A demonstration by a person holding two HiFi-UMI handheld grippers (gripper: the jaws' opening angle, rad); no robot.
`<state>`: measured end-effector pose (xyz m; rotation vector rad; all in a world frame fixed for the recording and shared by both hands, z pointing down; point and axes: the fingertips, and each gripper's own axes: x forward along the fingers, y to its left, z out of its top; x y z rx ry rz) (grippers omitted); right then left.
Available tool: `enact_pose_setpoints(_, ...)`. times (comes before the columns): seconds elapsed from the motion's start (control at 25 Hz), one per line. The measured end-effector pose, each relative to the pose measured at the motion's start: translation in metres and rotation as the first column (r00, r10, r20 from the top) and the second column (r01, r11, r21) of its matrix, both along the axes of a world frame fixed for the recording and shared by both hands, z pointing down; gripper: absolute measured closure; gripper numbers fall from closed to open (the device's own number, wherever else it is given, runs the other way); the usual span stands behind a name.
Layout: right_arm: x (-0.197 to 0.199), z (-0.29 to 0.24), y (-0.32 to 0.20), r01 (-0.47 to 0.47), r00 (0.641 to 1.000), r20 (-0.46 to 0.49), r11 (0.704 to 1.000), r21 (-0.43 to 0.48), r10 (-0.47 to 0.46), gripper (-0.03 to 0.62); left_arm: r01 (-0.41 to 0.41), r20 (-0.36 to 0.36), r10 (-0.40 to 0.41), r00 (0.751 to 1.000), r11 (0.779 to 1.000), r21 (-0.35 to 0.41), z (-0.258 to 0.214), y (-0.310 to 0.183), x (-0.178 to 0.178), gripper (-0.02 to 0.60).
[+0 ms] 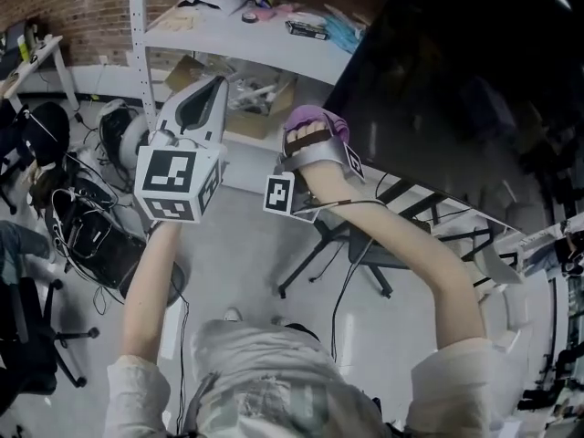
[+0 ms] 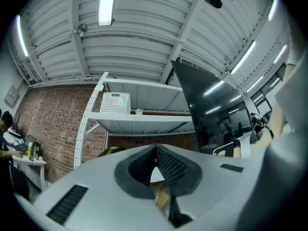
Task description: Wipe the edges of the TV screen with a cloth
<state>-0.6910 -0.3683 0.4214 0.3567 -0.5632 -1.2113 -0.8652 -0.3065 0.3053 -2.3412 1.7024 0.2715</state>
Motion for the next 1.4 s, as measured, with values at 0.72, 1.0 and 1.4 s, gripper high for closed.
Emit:
enact_pose_setpoints(0.72, 0.003, 0.133, 0.011, -0.033, 0.98, 0.188, 0.991, -0.132, 0.058, 0.533, 0.014, -0.002, -0.015, 1.0, 0.983, -0.184, 0.089, -0.012, -0.002, 0.566)
enact_pose_setpoints(1.0, -0.001, 0.19, 0.04, -0.062, 0.778, 0.566, 0.93, -0.362, 0.272, 0.533, -0.012, -0.032, 0.006, 0.999, 0.978, -0.207, 0.105, -0.017, 0.015, 0.566)
enact_pose_setpoints(1.4, 0.02, 0.173, 0.045, 0.14, -0.745, 0.494, 0.83, -0.541, 0.448, 0.533, -0.036, -0.032, 0.029, 0.999, 0.972, -0.234, 0.137, -0.022, 0.047, 0.566)
